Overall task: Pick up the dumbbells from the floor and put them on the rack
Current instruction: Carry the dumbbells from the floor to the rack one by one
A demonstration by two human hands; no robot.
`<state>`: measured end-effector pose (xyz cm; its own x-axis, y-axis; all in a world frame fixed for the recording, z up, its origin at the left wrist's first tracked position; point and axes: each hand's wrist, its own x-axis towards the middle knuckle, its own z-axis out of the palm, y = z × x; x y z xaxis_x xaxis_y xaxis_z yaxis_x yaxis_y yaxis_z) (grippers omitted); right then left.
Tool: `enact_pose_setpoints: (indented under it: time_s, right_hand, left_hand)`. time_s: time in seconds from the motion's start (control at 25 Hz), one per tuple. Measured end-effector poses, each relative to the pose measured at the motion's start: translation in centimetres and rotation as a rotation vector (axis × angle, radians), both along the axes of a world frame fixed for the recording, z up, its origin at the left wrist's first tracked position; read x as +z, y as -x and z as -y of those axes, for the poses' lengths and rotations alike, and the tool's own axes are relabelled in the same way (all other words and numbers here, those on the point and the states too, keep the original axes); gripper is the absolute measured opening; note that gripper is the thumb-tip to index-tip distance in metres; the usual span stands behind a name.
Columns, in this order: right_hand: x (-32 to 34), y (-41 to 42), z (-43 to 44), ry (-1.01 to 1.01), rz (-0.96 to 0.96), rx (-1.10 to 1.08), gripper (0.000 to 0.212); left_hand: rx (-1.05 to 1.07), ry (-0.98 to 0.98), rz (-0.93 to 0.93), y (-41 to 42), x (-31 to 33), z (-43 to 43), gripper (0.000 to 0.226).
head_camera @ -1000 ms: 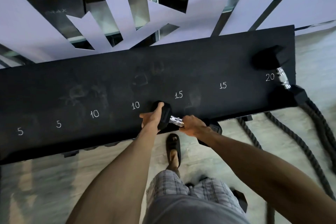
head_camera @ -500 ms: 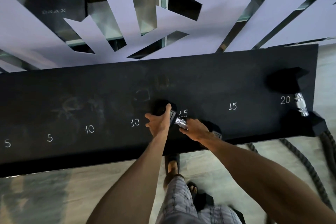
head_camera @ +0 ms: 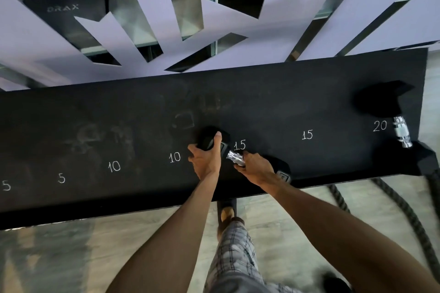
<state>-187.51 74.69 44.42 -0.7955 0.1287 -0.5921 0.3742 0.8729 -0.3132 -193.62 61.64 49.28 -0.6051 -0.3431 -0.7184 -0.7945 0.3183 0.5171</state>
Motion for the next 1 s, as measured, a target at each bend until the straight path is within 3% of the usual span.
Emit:
enact_pose_setpoints:
  time_s: [0.12,0.24,0.48,0.64,0.84,1.0]
  right_hand:
    - [0.6,0.1,-0.2,0.005,0.047,0.001,0.039]
    - [2.4,-1.1,0.1,-0.083,-0.057,0.099,0.042]
    - [6.3,-6.3,1.1,-0.12,-0.24,0.253,0.041]
    - [7.6,-12.5,2.0,-0.023,-0.094,0.375,0.029]
    - [8.0,-24.0,5.1,-0.008,0.072,0.746,0.032]
    - [8.5,-31.8,9.8,0.002,0.18,1.011,0.018]
  left_hand:
    - [-0.018,-0.05,0.034,-0.1,0.1,0.4,0.095]
    - [-0.073,-0.034,0.056,-1.5,1.1,0.5,0.095]
    - [-0.407,0.232,-0.058,-10.8,3.4,3.6,0.042]
    - [-0.545,0.273,-0.003,-19.6,4.1,6.4,0.035]
    - [-0.476,0.209,0.033,-35.8,4.7,9.8,0.042]
    - [-0.149,0.119,0.097,-49.2,4.8,13.1,0.037]
